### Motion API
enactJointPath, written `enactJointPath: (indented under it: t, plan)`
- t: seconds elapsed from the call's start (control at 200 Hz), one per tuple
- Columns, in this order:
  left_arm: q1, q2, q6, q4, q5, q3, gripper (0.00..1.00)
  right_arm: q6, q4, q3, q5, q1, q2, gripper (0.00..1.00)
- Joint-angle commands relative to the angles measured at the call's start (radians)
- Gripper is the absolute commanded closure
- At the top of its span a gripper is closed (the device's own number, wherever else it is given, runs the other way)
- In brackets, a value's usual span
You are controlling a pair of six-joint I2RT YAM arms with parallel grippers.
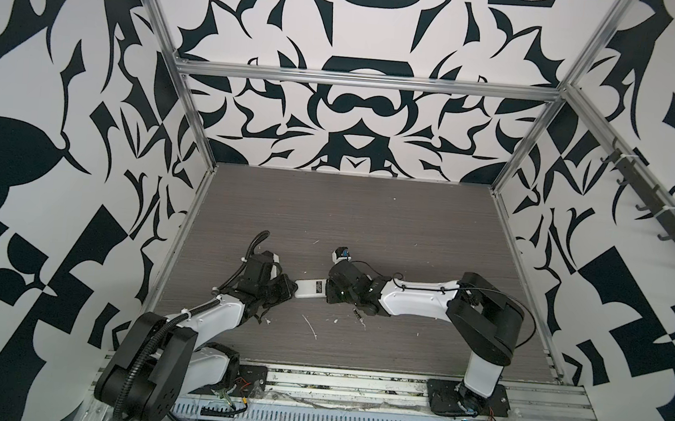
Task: Load the batteries into the remote control
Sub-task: 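Press the battery down into the compartment and open the right gripper, then raise the right gripper away from the remote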
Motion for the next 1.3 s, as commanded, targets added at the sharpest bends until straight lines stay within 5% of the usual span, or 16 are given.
enactJointPath:
  t: [0.0, 0.76, 1.015, 1.115, 1.295]
  plan:
    - [-0.002, 0.002, 0.000, -0.003, -0.007, -0.019, 0.83, 0.002, -0.016, 0.006, 0.007, 0.014, -0.024, 0.74]
    - [-0.003, 0.001, -0.001, -0.003, -0.007, -0.019, 0.83, -0.026, -0.038, 0.007, 0.042, 0.026, -0.138, 0.64]
    - [-0.003, 0.002, -0.002, -0.011, -0.007, -0.015, 0.82, -0.242, -0.230, 0.066, 0.191, 0.002, -0.270, 0.54]
    - [-0.004, -0.002, -0.003, -0.011, -0.006, -0.017, 0.82, -0.382, -0.273, 0.090, 0.098, -0.076, -0.308, 0.47]
    - [-0.003, -0.004, -0.002, -0.013, -0.003, -0.015, 0.82, -0.682, -0.377, 0.189, -0.311, -0.212, -0.285, 0.32]
